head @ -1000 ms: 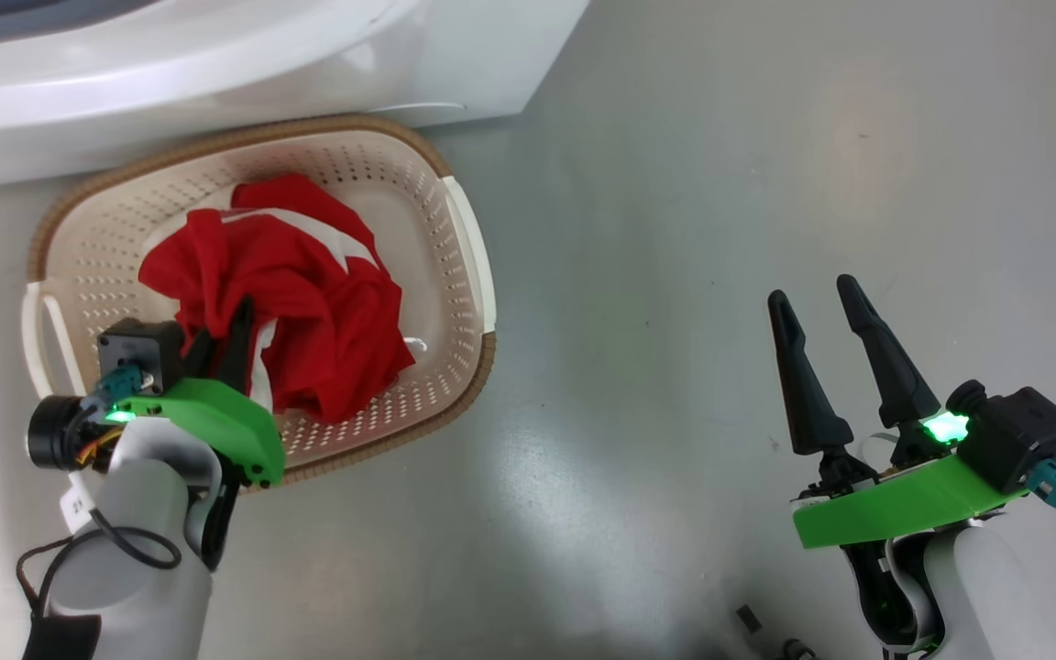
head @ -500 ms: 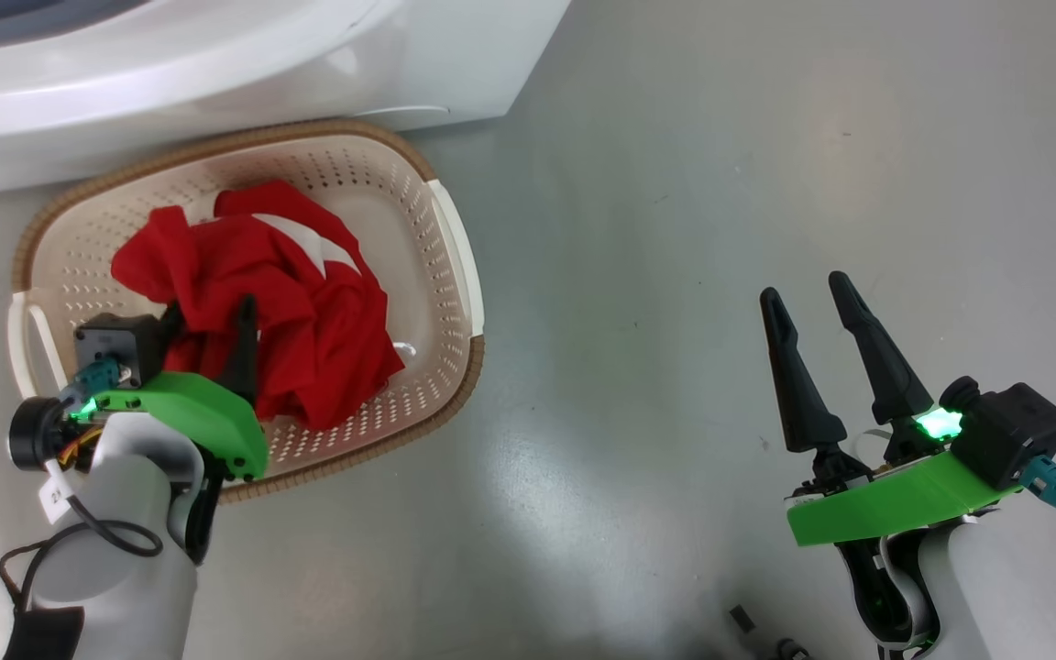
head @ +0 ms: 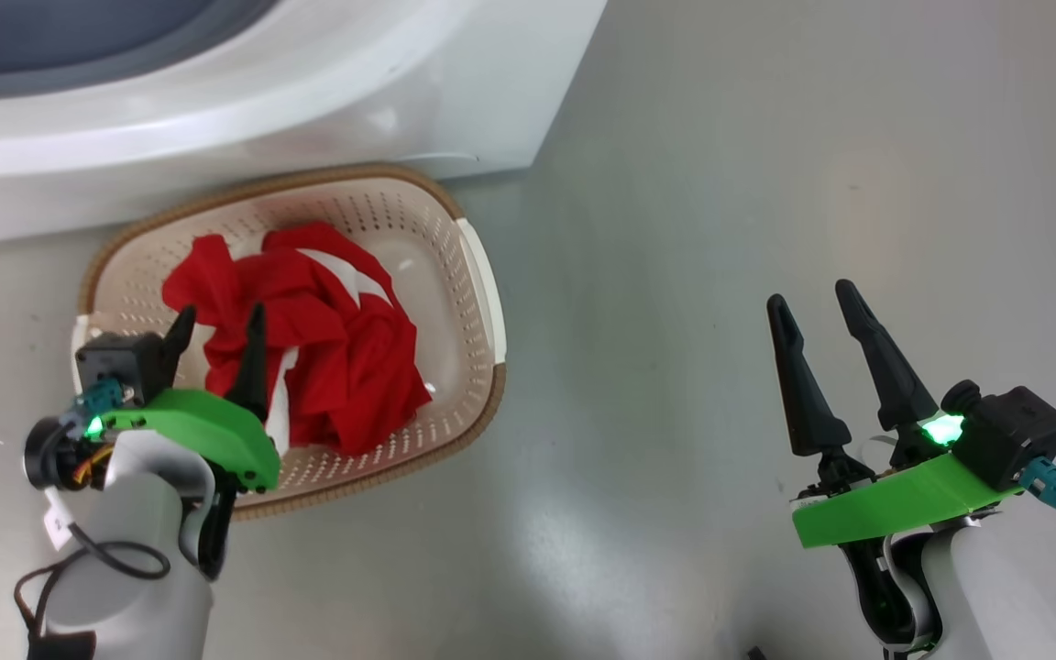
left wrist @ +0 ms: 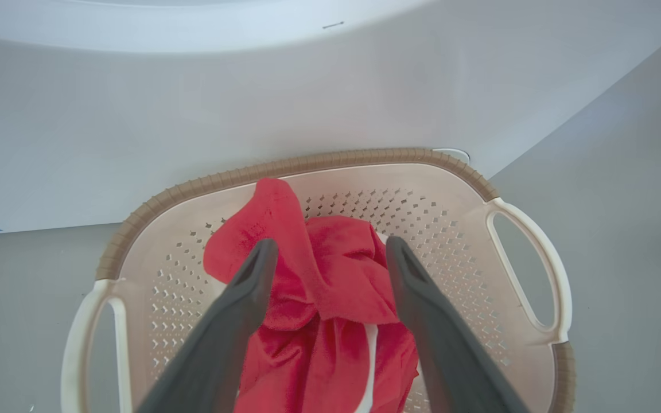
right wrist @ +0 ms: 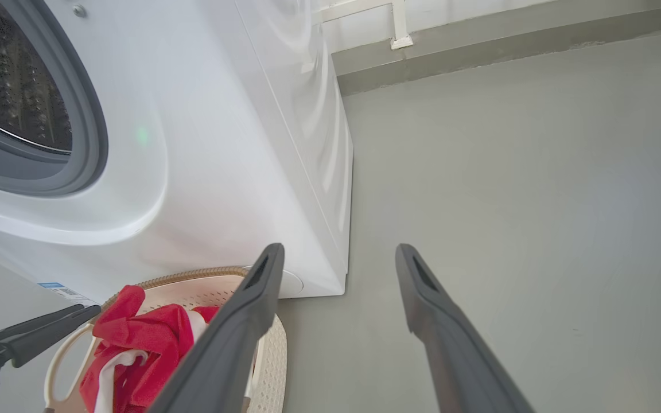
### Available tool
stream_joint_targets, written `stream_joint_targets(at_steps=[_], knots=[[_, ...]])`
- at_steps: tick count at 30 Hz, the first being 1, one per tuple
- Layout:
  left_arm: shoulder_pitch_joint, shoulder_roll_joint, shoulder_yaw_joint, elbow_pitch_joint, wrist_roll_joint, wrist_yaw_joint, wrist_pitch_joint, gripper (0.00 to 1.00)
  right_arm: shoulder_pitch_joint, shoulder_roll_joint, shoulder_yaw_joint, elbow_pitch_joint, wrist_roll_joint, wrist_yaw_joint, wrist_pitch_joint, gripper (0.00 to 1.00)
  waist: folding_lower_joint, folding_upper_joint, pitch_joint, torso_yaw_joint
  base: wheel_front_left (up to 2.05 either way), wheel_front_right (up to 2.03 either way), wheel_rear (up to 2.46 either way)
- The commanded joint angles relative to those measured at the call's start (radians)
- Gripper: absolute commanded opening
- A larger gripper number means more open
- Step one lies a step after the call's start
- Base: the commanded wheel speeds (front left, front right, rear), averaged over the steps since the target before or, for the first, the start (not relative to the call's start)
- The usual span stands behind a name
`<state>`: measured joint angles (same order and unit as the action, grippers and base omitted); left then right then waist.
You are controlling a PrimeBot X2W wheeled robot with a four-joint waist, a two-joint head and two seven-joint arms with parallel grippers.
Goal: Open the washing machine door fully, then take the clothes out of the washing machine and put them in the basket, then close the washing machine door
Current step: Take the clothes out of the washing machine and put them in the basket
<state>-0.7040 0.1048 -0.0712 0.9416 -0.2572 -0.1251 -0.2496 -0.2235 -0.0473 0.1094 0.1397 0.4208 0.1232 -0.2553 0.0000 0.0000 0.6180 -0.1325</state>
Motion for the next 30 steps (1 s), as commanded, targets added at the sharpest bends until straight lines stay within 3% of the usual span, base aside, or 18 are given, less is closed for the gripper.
stream_joint_targets(at_steps=[1,30], knots=[[0.046,0.023,0.030,-0.029,-0.006,-0.006,-0.012,1.00,0.036,-0.003,0.018,-0.016,-0.007,0.008,-0.006,1.00,0.0000,0.0000,-0.041,0.018,0.00,0.00,0.00],[0.349,-0.026,0.100,-0.369,0.027,-0.006,-0.012,1.00,0.188,-0.013,-0.010,0.032,-0.033,0.008,-0.006,1.00,0.0000,0.0000,-0.386,0.093,0.00,0.00,0.00]])
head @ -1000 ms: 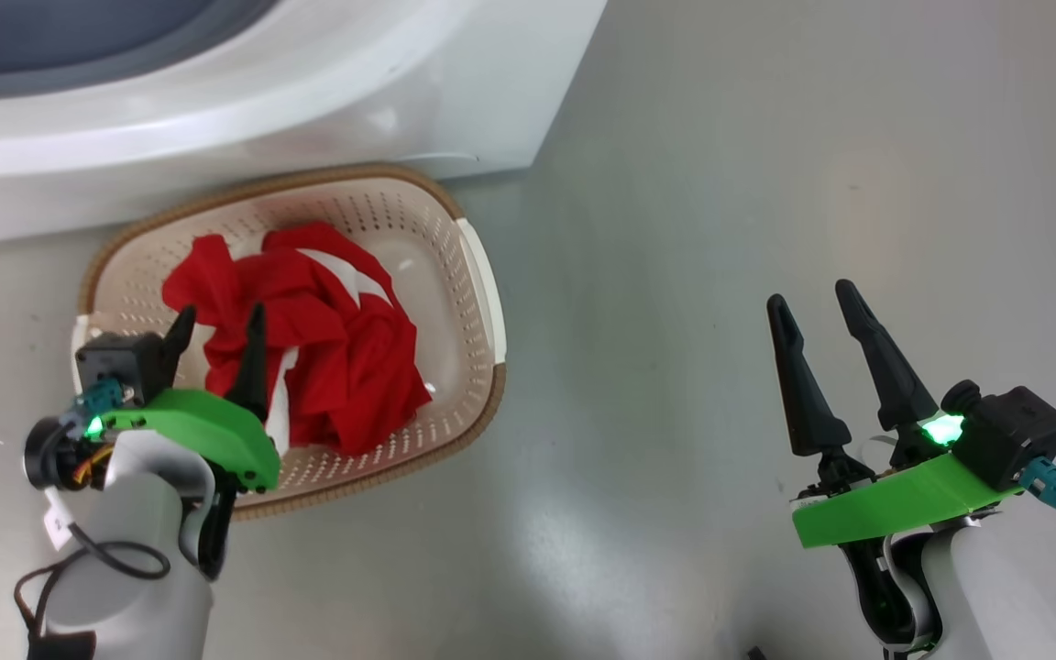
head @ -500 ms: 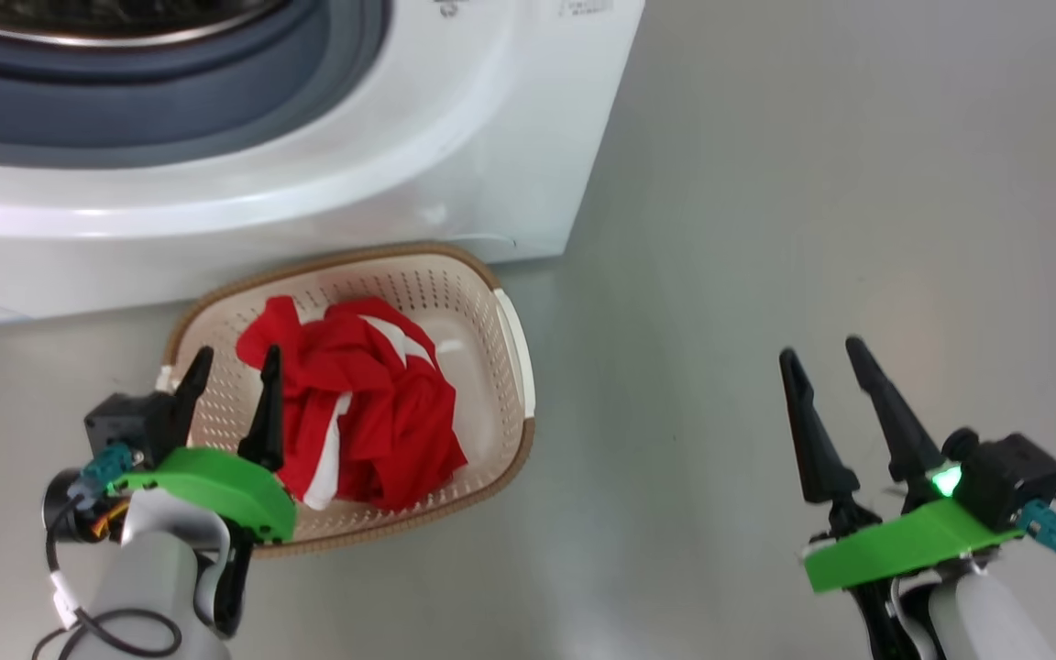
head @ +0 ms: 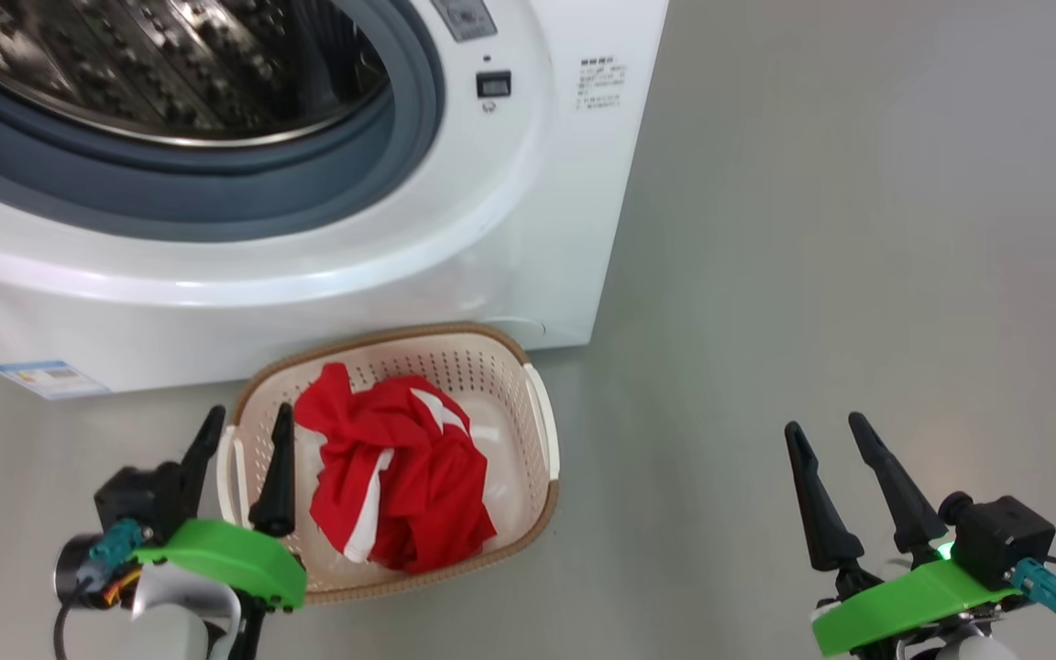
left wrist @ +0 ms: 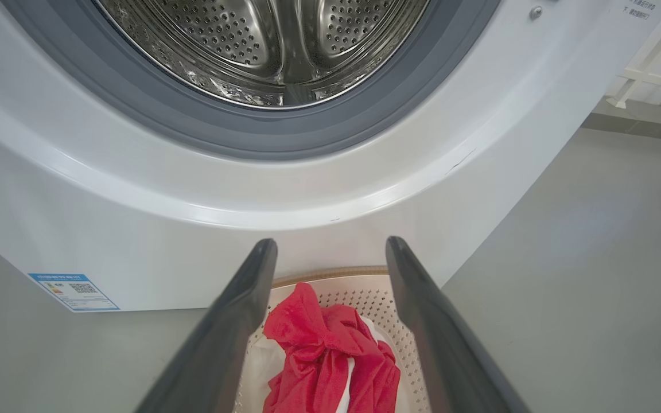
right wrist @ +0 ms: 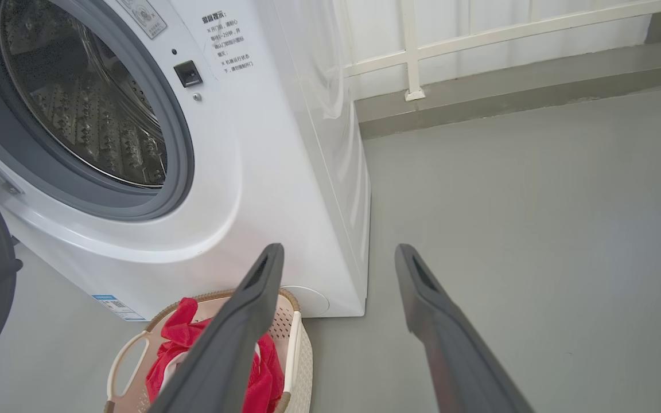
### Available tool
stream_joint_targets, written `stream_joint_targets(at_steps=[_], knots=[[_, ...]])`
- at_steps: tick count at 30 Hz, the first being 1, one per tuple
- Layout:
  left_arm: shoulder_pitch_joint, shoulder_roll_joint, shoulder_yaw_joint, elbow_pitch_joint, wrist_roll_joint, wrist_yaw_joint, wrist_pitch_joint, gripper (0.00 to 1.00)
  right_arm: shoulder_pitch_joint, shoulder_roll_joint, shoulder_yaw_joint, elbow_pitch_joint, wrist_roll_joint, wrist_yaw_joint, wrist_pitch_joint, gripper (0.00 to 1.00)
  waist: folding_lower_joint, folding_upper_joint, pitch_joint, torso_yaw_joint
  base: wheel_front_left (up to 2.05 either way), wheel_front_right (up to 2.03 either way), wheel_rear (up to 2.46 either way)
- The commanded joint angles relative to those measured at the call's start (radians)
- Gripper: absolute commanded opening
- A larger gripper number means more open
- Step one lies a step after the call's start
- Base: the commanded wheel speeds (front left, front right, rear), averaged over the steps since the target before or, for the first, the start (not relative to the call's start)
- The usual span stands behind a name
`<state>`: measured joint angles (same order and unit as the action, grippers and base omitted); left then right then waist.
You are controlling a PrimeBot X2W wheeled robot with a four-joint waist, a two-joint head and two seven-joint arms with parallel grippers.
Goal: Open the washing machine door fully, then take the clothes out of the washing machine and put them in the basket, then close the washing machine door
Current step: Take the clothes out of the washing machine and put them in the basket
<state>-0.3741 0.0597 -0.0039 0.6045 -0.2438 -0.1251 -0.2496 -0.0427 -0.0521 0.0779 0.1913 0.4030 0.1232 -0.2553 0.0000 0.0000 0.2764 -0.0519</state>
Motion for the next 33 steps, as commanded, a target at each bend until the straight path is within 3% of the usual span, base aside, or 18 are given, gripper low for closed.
stream_joint_targets(at_steps=[1,33], knots=[[0.019,0.019,0.033,-0.032,0.014,-0.006,-0.012,1.00,0.007,-0.009,0.021,-0.019,-0.015,0.008,-0.006,1.00,0.0000,0.0000,-0.044,0.013,0.00,0.00,0.00],[0.371,0.004,0.110,-0.381,0.048,-0.006,-0.012,1.00,0.174,-0.031,-0.008,-0.023,-0.006,0.008,-0.006,1.00,0.0000,0.0000,-0.215,0.059,0.00,0.00,0.00]])
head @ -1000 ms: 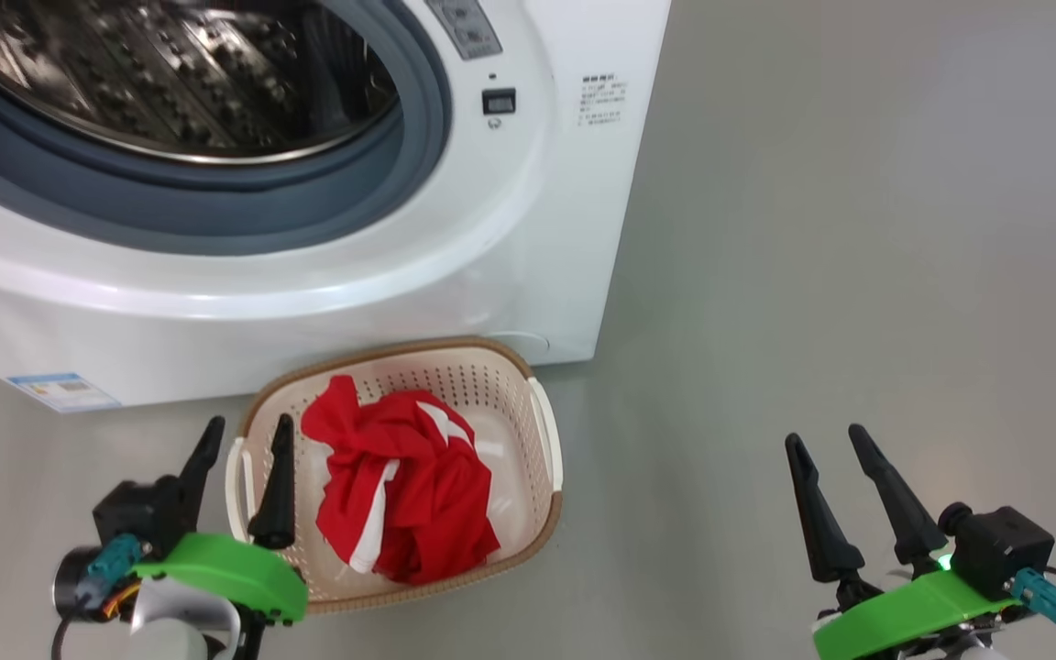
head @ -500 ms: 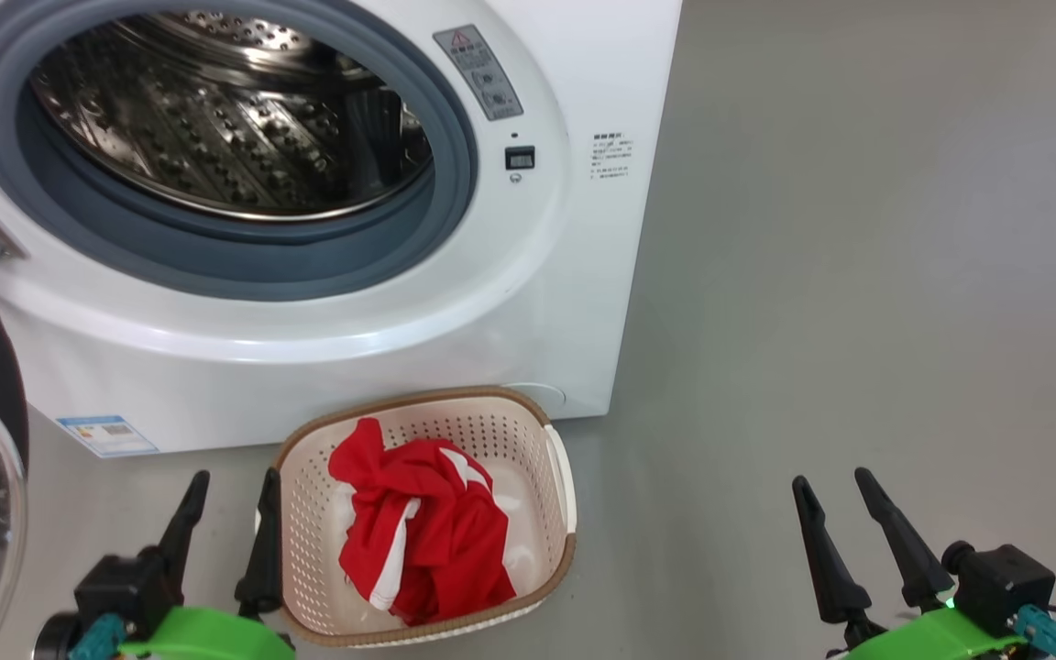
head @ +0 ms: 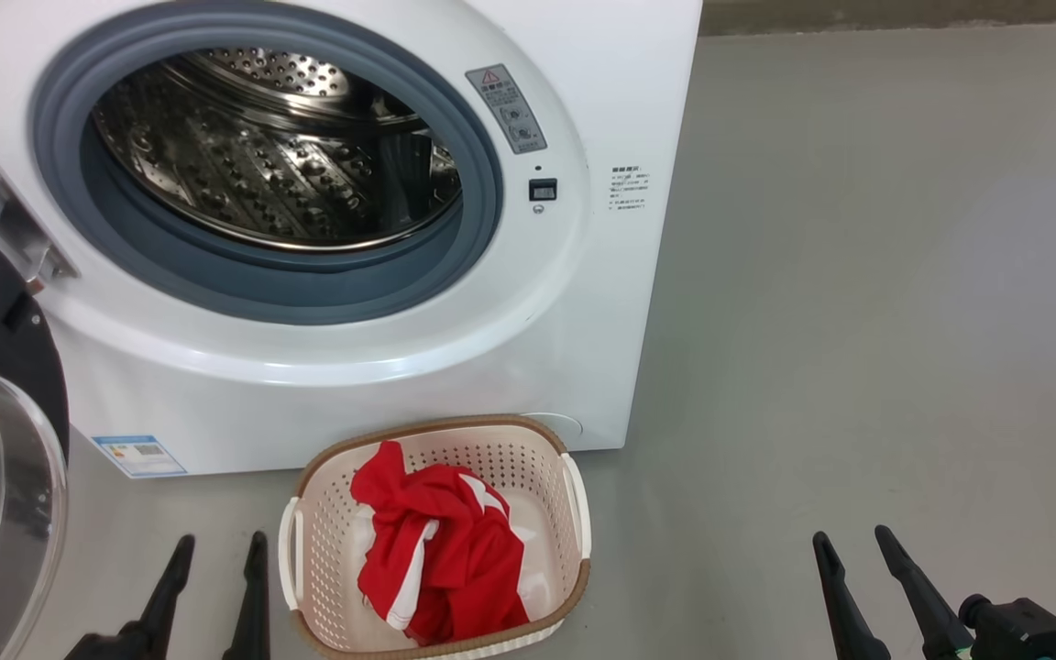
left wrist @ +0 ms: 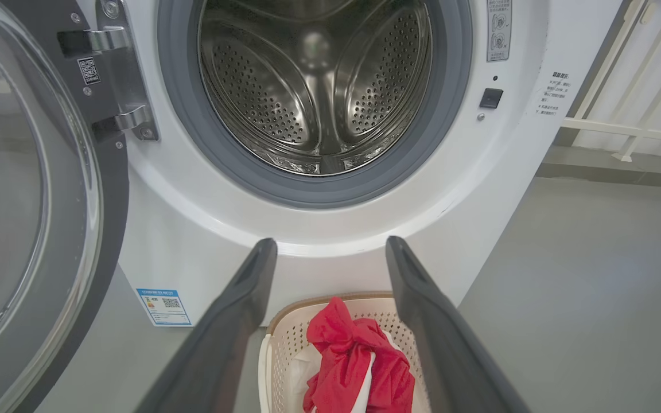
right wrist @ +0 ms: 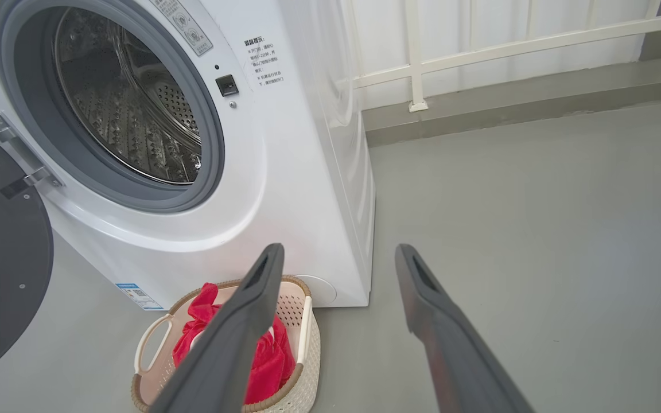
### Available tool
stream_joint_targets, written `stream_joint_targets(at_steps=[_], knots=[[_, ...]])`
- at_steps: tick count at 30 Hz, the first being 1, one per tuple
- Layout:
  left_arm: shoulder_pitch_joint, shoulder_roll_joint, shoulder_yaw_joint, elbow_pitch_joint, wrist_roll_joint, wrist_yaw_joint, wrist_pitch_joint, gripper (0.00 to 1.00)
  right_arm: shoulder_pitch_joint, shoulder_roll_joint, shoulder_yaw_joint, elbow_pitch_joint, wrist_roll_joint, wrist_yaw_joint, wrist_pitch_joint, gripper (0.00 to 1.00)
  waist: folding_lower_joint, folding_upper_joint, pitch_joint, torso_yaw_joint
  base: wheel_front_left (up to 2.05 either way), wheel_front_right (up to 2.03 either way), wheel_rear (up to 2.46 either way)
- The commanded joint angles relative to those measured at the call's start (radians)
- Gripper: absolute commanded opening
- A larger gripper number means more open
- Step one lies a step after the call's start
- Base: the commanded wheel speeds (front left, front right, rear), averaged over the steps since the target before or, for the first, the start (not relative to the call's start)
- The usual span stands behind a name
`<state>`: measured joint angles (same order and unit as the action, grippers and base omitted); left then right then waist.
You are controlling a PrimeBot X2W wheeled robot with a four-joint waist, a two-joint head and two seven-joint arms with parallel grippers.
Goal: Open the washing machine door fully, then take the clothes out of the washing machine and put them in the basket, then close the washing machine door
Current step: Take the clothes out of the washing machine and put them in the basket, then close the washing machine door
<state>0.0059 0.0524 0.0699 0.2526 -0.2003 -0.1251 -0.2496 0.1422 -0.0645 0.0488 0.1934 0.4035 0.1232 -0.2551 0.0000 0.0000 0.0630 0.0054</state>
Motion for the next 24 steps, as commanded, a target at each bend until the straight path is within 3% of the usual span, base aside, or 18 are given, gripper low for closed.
stream_joint_targets(at_steps=[1,24], knots=[[-0.002,0.010,0.041,-0.035,0.003,-0.006,-0.012,1.00,-0.008,-0.019,0.021,-0.026,-0.006,0.008,-0.007,1.00,0.0000,0.0000,-0.002,0.002,0.00,0.00,0.00],[-0.001,-0.001,0.057,-0.047,0.017,-0.006,-0.012,1.00,-0.012,-0.024,0.014,-0.030,-0.009,0.008,-0.007,1.00,0.0000,0.0000,0.016,0.004,-0.03,0.03,0.00]])
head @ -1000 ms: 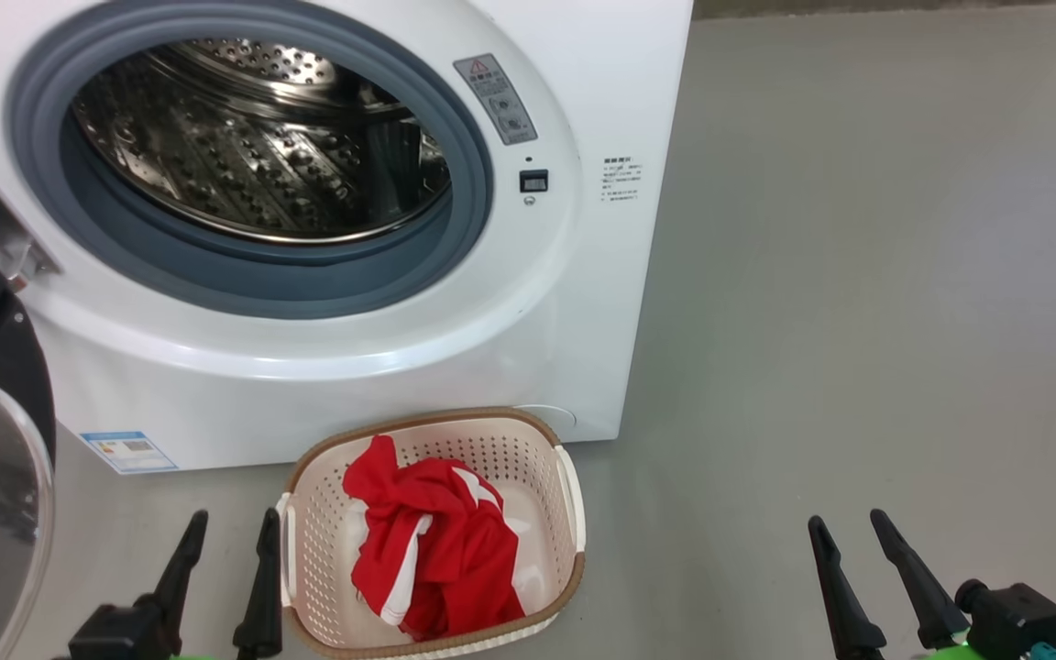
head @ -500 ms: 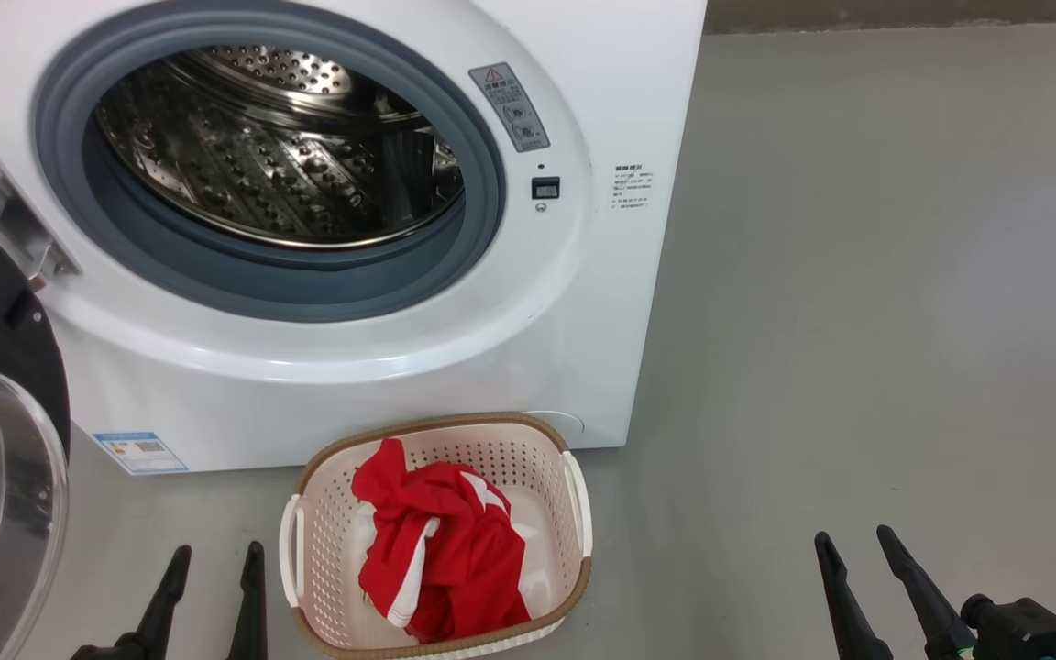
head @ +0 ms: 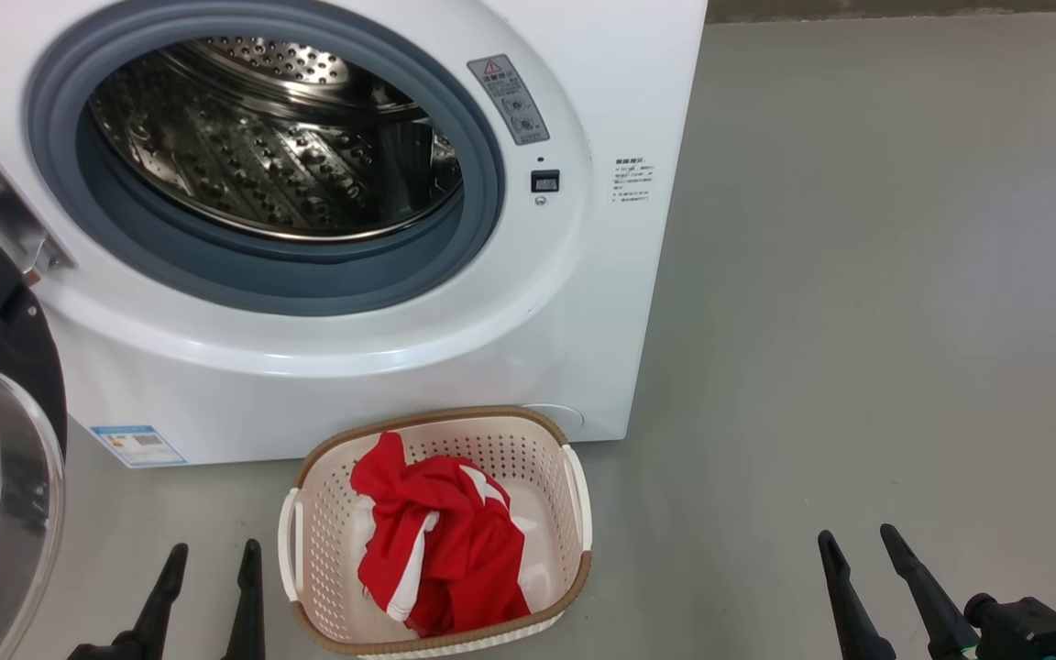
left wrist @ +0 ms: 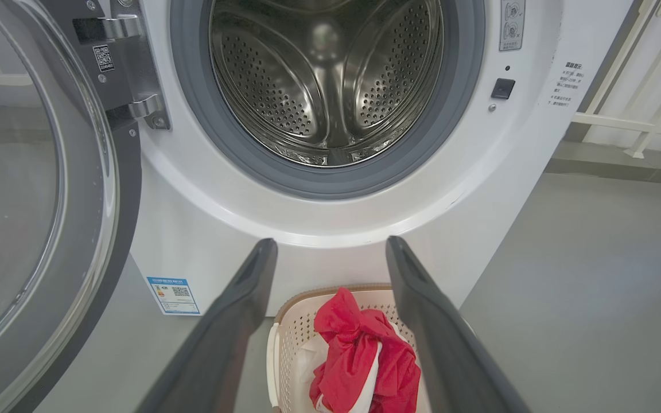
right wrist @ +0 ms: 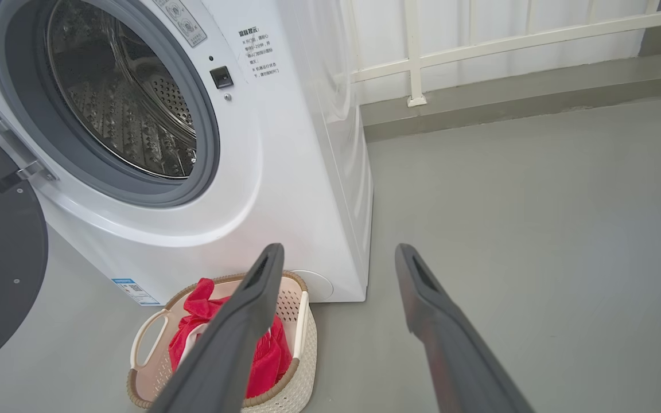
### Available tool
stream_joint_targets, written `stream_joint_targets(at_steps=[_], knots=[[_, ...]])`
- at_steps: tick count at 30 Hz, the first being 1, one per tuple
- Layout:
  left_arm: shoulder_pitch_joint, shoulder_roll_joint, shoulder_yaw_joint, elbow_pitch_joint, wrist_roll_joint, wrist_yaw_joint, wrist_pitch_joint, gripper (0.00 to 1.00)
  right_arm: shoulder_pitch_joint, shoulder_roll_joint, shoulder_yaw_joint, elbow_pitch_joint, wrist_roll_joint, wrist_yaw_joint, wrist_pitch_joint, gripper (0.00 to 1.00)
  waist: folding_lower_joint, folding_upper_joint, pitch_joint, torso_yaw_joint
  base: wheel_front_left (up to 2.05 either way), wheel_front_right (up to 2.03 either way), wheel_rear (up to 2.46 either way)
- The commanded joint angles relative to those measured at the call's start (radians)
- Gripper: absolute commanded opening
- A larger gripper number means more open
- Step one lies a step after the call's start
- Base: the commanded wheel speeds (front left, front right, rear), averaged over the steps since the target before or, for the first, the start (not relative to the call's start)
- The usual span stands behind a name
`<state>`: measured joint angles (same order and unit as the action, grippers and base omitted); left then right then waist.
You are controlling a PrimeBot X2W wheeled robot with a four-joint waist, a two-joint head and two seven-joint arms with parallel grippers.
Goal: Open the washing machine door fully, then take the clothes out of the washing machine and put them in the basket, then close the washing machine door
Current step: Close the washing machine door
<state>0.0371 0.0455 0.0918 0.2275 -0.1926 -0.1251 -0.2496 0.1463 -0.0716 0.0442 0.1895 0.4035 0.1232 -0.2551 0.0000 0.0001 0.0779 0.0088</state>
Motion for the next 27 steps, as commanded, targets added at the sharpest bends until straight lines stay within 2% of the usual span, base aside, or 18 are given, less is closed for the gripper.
stream_joint_targets(at_steps=[1,19,27], knots=[[-0.034,0.005,0.036,-0.021,0.011,-0.006,-0.012,1.00,-0.017,-0.016,0.019,-0.027,-0.010,0.008,-0.007,1.00,0.0000,-0.0001,0.002,0.001,-0.53,0.53,0.00],[-0.049,0.005,0.033,-0.023,0.002,-0.006,-0.012,1.00,-0.029,-0.017,0.018,-0.025,-0.010,0.008,-0.007,1.00,0.0000,-0.0001,0.016,0.013,-1.34,1.34,0.00],[-0.050,0.005,0.027,-0.028,0.003,-0.006,-0.012,1.00,-0.030,-0.015,0.019,-0.025,-0.010,0.008,-0.007,1.00,0.0000,-0.0001,0.018,0.014,-0.49,0.49,0.00]])
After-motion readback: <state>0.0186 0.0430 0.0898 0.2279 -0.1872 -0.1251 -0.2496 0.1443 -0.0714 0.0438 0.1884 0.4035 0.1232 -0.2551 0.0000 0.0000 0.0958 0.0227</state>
